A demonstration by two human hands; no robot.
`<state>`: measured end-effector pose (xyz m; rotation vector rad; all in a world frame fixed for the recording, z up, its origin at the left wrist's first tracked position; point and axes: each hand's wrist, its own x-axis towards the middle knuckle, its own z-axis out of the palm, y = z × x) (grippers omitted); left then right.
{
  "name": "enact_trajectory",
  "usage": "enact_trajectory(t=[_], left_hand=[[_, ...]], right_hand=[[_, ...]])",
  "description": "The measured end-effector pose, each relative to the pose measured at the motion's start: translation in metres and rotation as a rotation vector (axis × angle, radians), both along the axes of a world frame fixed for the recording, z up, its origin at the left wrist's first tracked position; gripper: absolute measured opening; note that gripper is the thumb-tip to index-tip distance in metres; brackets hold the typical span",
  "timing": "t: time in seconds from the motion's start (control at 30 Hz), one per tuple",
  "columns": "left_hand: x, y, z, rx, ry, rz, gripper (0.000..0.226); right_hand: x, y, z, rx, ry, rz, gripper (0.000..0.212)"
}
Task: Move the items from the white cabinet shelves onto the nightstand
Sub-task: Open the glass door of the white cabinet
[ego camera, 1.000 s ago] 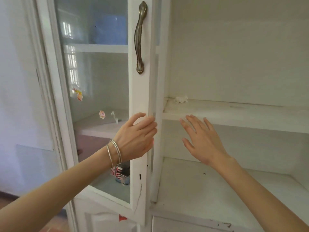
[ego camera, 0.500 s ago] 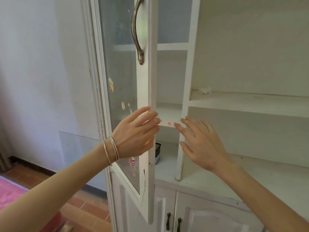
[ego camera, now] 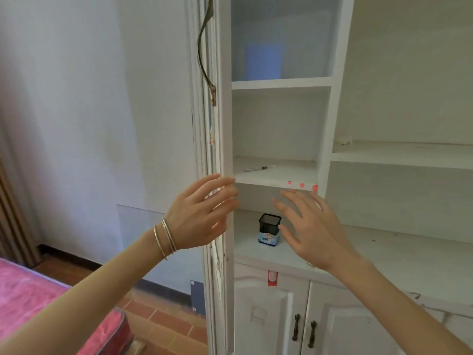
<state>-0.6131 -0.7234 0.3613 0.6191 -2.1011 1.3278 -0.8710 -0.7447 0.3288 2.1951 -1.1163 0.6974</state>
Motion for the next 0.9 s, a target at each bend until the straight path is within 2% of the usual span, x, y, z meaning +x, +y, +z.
enact_trajectory(t=[0.33,0.67,0.9], left_hand=[[0.091,0.03,-0.011,0.085,0.044,0.088,0.031],[0.167,0.042,-0.019,0.16,0.18,0.187,0.034],[0.176,0.036,-0.021,0.154,0.173,0.217,0.039]], right_hand=[[0.072,0.029,0.004,0.011,0.002,0.027,0.051],[0.126,0.033,0.019,-0.01,0.03,0.057,0.052],[0.139,0.031,0.022,-0.019,0.039,0.067,0.051]])
